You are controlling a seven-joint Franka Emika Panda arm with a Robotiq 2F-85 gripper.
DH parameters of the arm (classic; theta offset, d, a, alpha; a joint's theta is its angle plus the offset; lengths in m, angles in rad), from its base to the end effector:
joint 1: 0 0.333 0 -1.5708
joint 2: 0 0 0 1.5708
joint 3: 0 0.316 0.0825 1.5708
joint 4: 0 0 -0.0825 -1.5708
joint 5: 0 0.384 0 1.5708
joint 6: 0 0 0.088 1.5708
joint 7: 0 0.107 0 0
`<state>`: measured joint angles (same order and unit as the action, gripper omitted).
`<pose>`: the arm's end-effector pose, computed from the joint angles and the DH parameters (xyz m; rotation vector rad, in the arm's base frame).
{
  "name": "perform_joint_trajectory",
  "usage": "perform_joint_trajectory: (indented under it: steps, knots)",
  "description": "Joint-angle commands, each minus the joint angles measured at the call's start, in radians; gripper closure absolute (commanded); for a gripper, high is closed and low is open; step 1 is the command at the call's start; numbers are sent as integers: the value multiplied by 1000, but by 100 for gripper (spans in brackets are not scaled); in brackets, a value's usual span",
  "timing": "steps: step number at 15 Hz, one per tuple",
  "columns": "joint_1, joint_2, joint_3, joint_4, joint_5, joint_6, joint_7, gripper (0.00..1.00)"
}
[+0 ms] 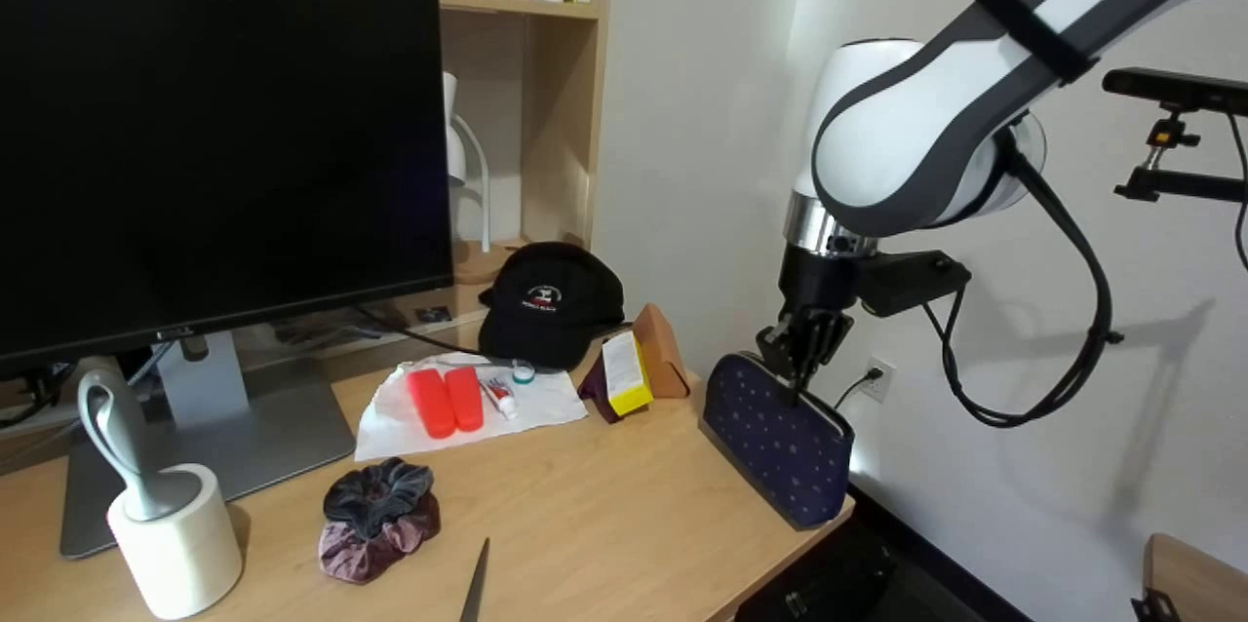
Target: Move the dark blue bag to the right
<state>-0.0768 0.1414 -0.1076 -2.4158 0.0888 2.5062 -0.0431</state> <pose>0.4808 -0.0911 0.2485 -3.0820 0.3301 0.0701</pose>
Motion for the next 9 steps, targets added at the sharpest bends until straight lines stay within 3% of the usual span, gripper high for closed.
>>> perform_joint_trajectory:
  steps: [1, 2, 3, 4, 9]
  knots:
    - [-21, 18, 15, -17, 34, 65, -50, 92]
    - [-24, 23, 18, -17, 48, 74, -58, 91]
    - [-26, 29, 17, -18, 53, 89, -54, 65]
    - [-28, 34, 20, -19, 64, 95, -61, 65]
    - [-41, 36, 28, -28, 114, 124, -77, 35]
